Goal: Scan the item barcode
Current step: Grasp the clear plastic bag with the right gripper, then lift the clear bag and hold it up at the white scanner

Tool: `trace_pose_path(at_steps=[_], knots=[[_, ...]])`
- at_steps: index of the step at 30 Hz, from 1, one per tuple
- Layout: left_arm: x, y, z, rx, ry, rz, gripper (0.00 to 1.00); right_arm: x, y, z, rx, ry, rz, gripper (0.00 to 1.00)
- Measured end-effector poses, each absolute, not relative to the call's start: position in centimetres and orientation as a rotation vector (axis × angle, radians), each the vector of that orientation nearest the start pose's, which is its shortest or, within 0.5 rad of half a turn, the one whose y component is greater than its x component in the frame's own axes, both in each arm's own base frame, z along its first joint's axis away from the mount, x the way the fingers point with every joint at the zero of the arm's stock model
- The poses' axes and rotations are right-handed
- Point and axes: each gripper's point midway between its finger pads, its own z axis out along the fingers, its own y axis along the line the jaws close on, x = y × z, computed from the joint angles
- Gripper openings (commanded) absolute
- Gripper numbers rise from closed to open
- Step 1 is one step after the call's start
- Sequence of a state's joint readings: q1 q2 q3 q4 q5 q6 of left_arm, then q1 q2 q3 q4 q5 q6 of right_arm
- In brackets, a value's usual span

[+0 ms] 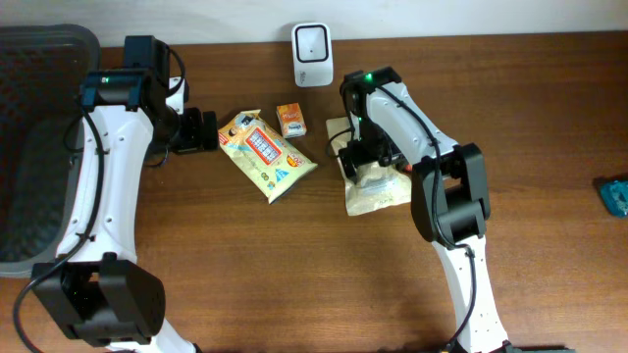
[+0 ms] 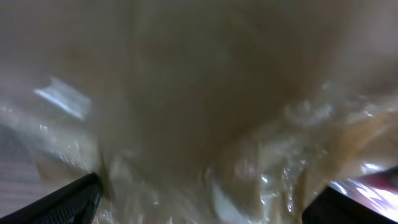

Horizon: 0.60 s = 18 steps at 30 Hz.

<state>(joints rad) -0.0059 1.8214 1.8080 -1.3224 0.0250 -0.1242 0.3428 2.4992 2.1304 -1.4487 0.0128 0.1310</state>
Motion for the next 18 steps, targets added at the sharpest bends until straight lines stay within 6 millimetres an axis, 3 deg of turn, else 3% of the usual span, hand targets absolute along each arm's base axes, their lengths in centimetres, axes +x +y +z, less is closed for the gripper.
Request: trace_pose_path(at_steps=[3, 4, 5, 6, 18], knots=[[38.9, -0.7, 18.7, -0.167, 2.902, -0.059, 0.99, 39.7, 14.5, -0.1, -0.36, 3.351, -0.053, 0.81], [38.9, -0.7, 18.7, -0.167, 2.903, -0.059, 0.99, 39.8, 14.7, -0.1, -0.359, 3.345, -0.037, 0.71], [38.9, -0.7, 18.7, -0.167, 2.902, -0.059, 0.99, 40.0, 14.8, -0.1, -0.355, 3.337, -0.031, 0.56], [38.9, -0.7, 18.7, -0.168, 2.902, -0.059, 0.99, 40.2, 14.9, -0.1, -0.347, 3.327, -0.027, 0.5], [38.9, -0.7, 18.7, -0.168, 2.903, -0.059, 0.99, 41.2, 15.5, 0.5, -0.341, 3.293, 0.007, 0.48]])
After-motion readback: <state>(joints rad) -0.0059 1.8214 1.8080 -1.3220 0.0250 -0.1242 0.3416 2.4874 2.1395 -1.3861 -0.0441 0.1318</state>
